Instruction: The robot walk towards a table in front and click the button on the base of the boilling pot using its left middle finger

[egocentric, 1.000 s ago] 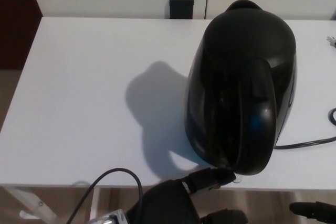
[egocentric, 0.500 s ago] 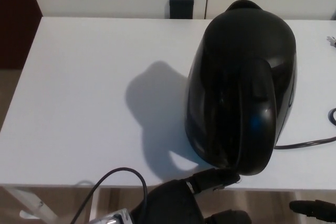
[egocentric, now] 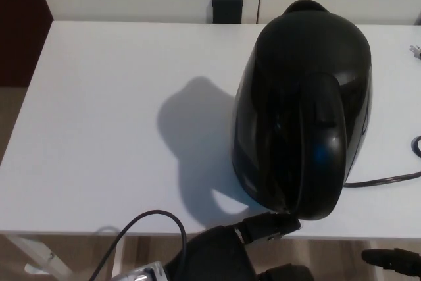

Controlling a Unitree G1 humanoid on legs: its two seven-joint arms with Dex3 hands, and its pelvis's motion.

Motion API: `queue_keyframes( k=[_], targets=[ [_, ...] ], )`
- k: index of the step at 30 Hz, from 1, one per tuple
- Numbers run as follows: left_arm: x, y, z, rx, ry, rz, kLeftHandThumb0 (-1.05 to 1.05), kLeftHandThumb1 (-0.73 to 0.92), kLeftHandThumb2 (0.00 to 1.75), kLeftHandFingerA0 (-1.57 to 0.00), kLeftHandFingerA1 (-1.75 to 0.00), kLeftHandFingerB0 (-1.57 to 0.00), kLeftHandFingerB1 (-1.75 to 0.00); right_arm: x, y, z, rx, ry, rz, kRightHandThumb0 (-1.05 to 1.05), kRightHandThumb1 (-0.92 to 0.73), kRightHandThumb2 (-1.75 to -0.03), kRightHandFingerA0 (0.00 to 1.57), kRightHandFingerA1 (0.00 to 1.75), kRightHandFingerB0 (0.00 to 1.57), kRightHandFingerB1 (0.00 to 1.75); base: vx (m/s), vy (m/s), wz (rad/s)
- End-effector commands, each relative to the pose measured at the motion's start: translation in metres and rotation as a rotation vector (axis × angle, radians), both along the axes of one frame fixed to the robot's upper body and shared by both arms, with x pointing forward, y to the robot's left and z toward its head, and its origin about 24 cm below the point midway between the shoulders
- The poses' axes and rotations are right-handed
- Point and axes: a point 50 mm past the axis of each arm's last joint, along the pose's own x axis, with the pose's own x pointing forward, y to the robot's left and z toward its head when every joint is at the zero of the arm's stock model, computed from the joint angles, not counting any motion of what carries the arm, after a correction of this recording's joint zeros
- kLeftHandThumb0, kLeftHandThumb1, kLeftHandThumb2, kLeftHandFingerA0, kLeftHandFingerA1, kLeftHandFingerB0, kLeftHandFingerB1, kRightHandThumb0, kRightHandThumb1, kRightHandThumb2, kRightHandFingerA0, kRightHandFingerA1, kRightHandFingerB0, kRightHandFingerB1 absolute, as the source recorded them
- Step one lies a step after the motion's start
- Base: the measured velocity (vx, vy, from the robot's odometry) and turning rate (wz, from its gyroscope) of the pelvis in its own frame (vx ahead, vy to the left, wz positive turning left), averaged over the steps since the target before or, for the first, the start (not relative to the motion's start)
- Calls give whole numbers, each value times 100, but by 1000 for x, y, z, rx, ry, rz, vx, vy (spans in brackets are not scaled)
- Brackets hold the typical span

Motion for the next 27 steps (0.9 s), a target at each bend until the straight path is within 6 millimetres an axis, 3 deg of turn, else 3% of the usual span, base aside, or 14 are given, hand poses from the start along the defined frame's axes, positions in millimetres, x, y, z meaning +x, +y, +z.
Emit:
queue_keyframes(
  k=[1,2,4,5,12,14,18,19,20,21,22,23,24,27],
  targets=[
    [1,4,-5,56,6,30,-68,83,64,-24,-28,-15,-26,2,-4,3,-9,-2,9,-34,-53,-55,57,45,49,40,0,0,0],
    [0,4,-7,76,0,31,-72,69,92,-17,-40,-10,-38,3,-4,4,-16,-7,17,-33,-53,-55,56,45,48,39,0,0,0],
    [0,5,-9,88,5,34,-68,82,64,-25,-29,-16,-26,3,-4,4,-19,-7,19,-34,-53,-55,58,46,49,39,0,0,0],
    [0,5,-10,93,3,35,-72,69,92,-18,-40,-10,-38,3,-4,3,-24,-2,17,-33,-55,-56,56,45,48,39,0,0,0],
    [0,7,-16,144,28,58,-73,68,93,-22,-42,-10,-38,5,-4,2,-13,5,-18,-23,-55,-56,63,48,53,42,0,0,0],
    [1,7,-16,165,35,62,-70,85,65,-28,-30,-13,-26,7,-4,2,-25,10,-10,-25,-55,-56,61,48,51,41,0,0,0],
    [0,6,-15,183,46,71,-70,84,65,-30,-31,-12,-26,7,-4,3,12,8,-34,-22,-53,-56,58,49,45,41,0,0,0],
    [0,6,-14,180,46,66,-74,68,97,-23,-44,-7,-34,7,-5,3,-3,9,-26,-22,-54,-56,59,49,43,40,0,0,0],
    [0,6,-14,178,44,63,-74,68,97,-21,-44,-6,-34,8,-5,3,-1,10,-28,-24,-54,-56,57,48,43,40,0,0,0],
    [-1,6,-14,176,42,60,-74,68,97,-21,-44,-6,-34,8,-5,4,5,13,-31,-24,-54,-56,57,48,43,40,0,0,0],
    [-2,5,-12,137,29,47,-71,83,65,-27,-30,-13,-26,9,-5,5,-22,4,6,-37,-54,-56,60,47,50,41,0,0,0],
    [-2,5,-10,111,20,36,-74,68,95,-17,-41,-7,-37,9,-6,6,-48,-7,39,-44,-44,-81,65,63,46,53,0,0,0],
    [-5,4,-7,76,-1,11,-35,52,107,0,-46,0,-48,9,-5,9,-87,-36,106,-48,-61,-59,83,51,71,46,0,0,0],
    [-10,4,3,-3,-27,-36,-34,53,108,0,-47,0,-48,9,-4,12,-112,-79,179,-45,-59,-57,86,52,69,45,0,0,0]
  ],
)
